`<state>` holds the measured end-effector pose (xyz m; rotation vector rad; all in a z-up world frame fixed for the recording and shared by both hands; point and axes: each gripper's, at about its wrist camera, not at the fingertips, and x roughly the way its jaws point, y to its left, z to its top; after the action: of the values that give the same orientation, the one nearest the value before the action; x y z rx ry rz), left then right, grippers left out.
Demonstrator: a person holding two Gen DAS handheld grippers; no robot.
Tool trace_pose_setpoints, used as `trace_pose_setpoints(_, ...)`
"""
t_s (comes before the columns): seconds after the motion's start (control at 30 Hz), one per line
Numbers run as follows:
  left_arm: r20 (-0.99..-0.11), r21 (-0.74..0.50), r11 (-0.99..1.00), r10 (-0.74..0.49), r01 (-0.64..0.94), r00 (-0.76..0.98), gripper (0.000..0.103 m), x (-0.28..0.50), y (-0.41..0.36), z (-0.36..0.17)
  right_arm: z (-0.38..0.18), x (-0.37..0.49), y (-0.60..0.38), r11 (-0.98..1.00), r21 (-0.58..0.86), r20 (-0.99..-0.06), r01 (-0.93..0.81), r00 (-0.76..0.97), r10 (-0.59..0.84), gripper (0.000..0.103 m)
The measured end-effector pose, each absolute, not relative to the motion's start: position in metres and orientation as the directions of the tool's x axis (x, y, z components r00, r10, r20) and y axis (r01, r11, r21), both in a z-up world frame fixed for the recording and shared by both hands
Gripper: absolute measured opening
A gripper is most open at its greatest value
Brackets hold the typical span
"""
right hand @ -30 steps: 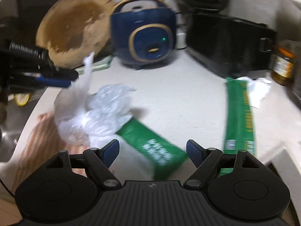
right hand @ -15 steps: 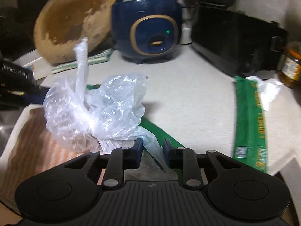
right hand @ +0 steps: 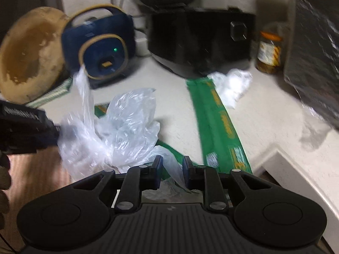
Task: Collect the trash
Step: 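Move both tools from the bin back up to the counter, then grasp the crumpled clear plastic bag with the left tool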
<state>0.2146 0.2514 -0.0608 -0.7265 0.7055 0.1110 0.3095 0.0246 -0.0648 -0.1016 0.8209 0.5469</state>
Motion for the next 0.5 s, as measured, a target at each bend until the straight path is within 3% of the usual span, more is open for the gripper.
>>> trace_pose_setpoints(0.13,-0.614,-0.568,0.753,-0.117,-0.333,0.781,0.022,0.205,0.257,-0.057,-0.07,0.309,0.017,0.863,0.152,-0.734,-0.481,0.531,0.425,0.021)
trace_pose_setpoints(0.17,-0.613,-0.567,0.748,-0.102,-0.346,0.783,0.022,0.201,0.262,-0.056,-0.069,0.308,0.016,0.863,0.153,-0.732,-0.481,0.531,0.426,0.025)
trace_pose_setpoints(0.23,-0.607,-0.566,0.735,-0.065,-0.374,0.792,0.022,0.191,0.273,-0.053,-0.065,0.304,0.013,0.864,0.156,-0.721,-0.479,0.542,0.431,0.039)
trace_pose_setpoints(0.3,-0.592,-0.565,0.723,-0.021,-0.397,0.805,0.022,0.18,0.283,-0.046,-0.061,0.3,0.009,0.865,0.156,-0.705,-0.476,0.56,0.435,0.059)
trace_pose_setpoints(0.5,-0.534,-0.539,0.714,0.122,-0.448,0.837,0.022,0.149,0.304,-0.021,-0.058,0.294,0.003,0.862,0.181,-0.694,-0.474,0.56,0.453,0.061)
